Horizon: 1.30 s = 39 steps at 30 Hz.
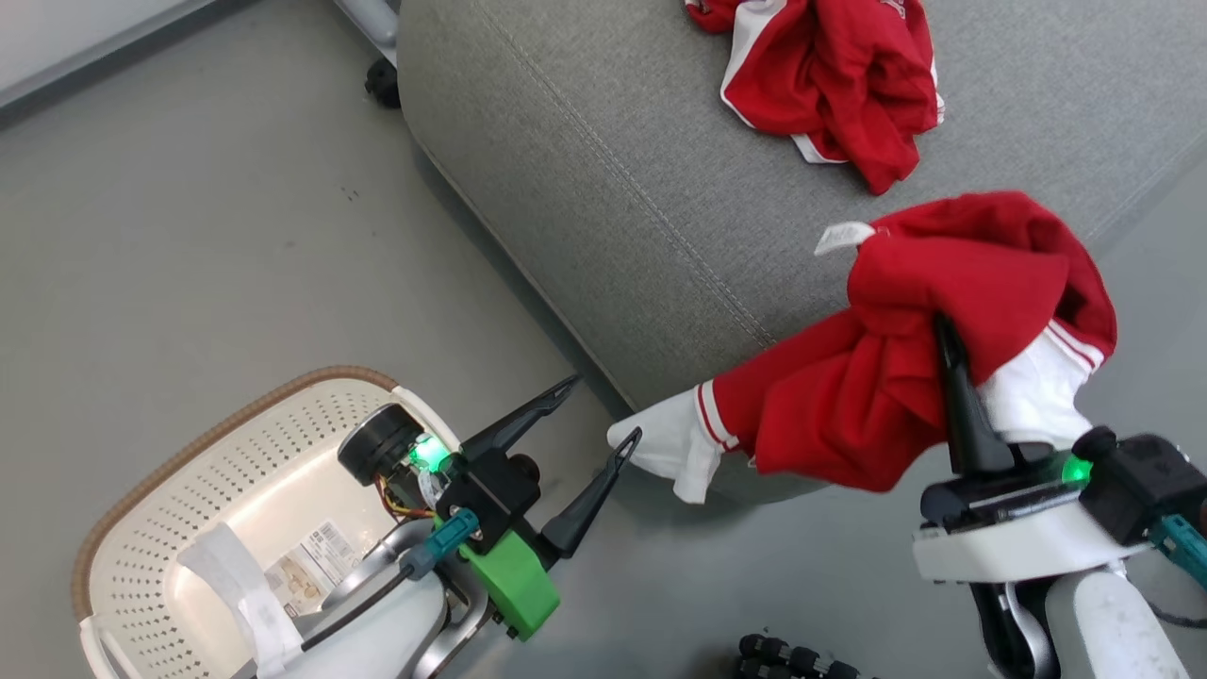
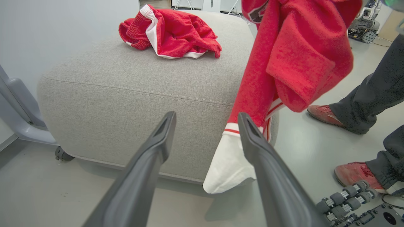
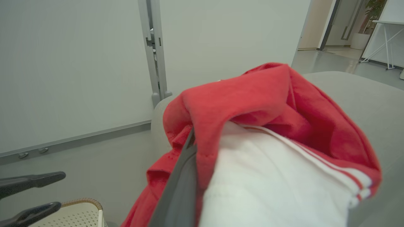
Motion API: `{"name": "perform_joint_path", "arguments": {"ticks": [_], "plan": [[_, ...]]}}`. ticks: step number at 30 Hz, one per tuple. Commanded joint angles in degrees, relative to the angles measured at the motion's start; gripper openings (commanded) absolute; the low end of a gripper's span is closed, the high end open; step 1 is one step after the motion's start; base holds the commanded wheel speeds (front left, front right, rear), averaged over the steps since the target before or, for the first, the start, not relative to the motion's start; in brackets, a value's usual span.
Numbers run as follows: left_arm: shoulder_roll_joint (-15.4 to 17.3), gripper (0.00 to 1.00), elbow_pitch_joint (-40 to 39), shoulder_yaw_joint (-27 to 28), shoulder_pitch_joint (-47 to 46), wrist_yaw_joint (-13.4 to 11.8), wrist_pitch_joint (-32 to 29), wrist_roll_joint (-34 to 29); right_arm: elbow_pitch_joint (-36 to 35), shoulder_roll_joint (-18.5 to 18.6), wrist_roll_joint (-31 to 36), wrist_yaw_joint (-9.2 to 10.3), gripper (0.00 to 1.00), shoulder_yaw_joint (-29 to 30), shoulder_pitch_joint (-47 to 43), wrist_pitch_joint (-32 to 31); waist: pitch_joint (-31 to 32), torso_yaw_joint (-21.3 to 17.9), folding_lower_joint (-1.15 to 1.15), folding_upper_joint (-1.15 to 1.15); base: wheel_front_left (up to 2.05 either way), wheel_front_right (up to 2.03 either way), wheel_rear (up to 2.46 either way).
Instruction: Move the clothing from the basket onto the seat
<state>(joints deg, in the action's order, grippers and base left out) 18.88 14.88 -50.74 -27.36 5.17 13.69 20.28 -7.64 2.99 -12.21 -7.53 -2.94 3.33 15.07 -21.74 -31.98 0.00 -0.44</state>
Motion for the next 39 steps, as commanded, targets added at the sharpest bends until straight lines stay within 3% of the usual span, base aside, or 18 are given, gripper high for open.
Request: {"name": "perform_joint_path", "arguments": {"ticks": [1,7,11,16,21,26,31,32,33,34,39], "plan": [[0.84,1.0,0.33,-0.32,-1.1,0.34,0.36,-0.84,-0.86,-0.14,0.17,0.08,0.0,0.03,3.02,0.14,-4.31,-0.66,0.0,0.44,0.0,0.0,0.0],[2.46,1.0,-0.38,-0.79,-2.39,0.07,-0.22,-2.09,-2.69,0.89,0.62,0.08,0.0,3.02,17.04,0.15,-9.89,-0.26,0.0,0.44,0.0,0.0,0.0],[5.22,1.0,-3.28,0.0,-3.11,-0.84,-1.91,-2.77,-1.65,5.03,-1.89,0.08,0.0,7.22,28.96,0.15,-14.51,0.33,0.0,0.44,0.0,0.0,0.0],[8.51,1.0,-9.12,0.65,-4.66,-1.81,-5.0,-4.21,3.37,11.88,-2.58,0.08,0.0,14.05,41.09,0.13,-20.0,4.19,0.0,0.44,0.0,0.0,0.0],[9.72,1.0,-14.31,1.71,-6.18,-3.09,-6.98,-4.82,10.95,17.0,-2.64,0.08,0.0,18.21,45.84,0.12,-24.37,8.08,0.0,0.44,0.0,0.0,0.0],[8.91,1.0,-16.96,2.39,-6.88,-3.97,-6.52,-4.31,20.65,17.46,-2.04,0.08,0.0,19.19,44.76,0.13,-26.26,10.7,0.0,0.44,0.0,0.0,0.0],[8.57,1.0,-17.12,2.85,-7.1,-4.43,-5.41,-3.9,24.84,14.1,-1.51,0.08,0.0,22.18,43.17,0.13,-26.53,11.83,0.0,0.44,0.0,0.0,0.0],[8.4,1.0,-16.85,2.95,-7.14,-4.61,-5.22,-3.71,25.05,13.64,-1.25,0.08,0.19,23.05,42.8,0.13,-26.36,12.03,0.0,0.44,0.0,0.0,0.0],[8.25,1.0,-16.64,3.05,-7.18,-4.71,-5.0,-3.57,25.22,13.2,-1.01,0.08,0.47,23.99,42.65,0.14,-26.14,12.15,0.0,0.44,0.0,0.0,0.0],[8.04,1.0,-16.26,3.31,-7.18,-5.17,-4.86,-3.44,24.38,12.27,-0.11,0.08,1.0,25.74,42.48,0.14,-25.81,12.25,0.0,0.44,0.0,0.0,0.0],[5.46,1.0,-14.06,3.58,-6.63,-5.43,-2.16,-1.63,20.23,5.66,5.05,0.08,1.0,31.99,37.72,0.13,-22.18,13.45,0.0,0.44,0.0,0.0,0.0]]}}
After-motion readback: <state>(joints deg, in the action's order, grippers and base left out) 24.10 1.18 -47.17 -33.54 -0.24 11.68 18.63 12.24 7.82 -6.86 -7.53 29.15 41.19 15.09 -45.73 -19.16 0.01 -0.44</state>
